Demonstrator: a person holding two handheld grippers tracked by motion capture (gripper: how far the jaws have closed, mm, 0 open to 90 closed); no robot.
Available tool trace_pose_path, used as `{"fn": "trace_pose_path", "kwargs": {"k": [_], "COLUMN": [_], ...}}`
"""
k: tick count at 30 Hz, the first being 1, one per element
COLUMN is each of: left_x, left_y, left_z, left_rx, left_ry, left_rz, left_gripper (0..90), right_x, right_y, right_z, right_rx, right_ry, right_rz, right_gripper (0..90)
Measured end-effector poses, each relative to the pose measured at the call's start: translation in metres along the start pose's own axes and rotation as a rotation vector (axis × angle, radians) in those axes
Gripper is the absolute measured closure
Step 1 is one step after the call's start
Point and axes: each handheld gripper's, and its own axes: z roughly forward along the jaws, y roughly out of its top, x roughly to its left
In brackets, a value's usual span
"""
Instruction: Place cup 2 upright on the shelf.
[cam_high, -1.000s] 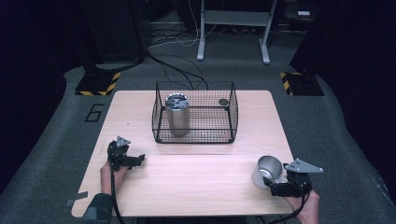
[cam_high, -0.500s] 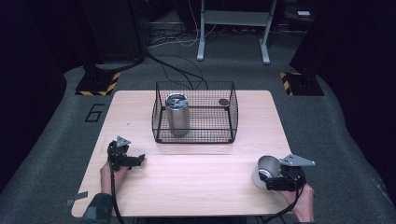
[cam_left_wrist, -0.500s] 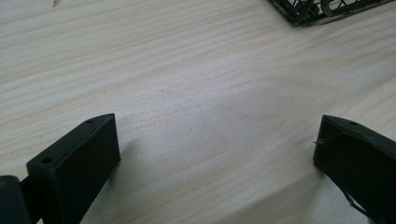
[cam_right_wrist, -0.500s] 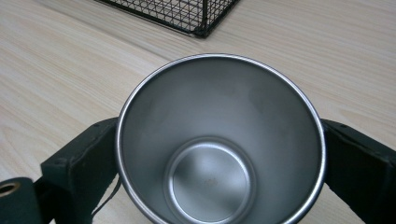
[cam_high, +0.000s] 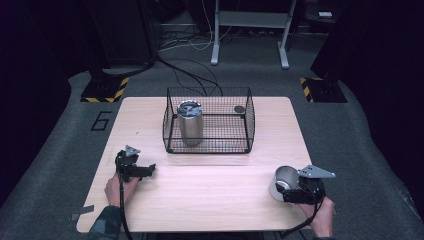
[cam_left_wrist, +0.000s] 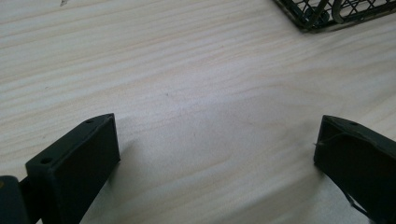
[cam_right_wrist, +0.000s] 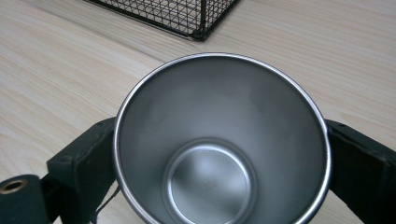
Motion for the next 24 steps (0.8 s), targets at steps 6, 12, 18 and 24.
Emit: {"fn": "trace_pose_path", "kwargs": {"k": [6, 12, 18, 24], "left_x": [0.009, 0.016, 0.018, 0.021], "left_y": [0.009, 0.013, 0.018, 0.023], "left_z": [0.008, 0.011, 0.016, 0.02], "left_rx": [0.012, 0.015, 0.005, 0.02], "left_ry": [-0.045, -0.1, -0.138, -0.168], "left_rz": [0.065, 0.129, 0.168, 0.2], "left_gripper": [0.0, 0.0, 0.1, 0.0], "right_x": [0.002, 0.004, 0.007, 0.011], "right_y": [0.0, 0.003, 0.012, 0.021], "right_z": [0.0, -0.002, -0.002, -0.002], "right_rx": [-0.008, -0.031, -0.025, -0.03], "right_ry": [-0.002, -0.005, -0.008, 0.006], "right_rz": [0.004, -0.007, -0.009, -0.018], "right_gripper": [5.6, 5.6, 5.6, 5.6]}}
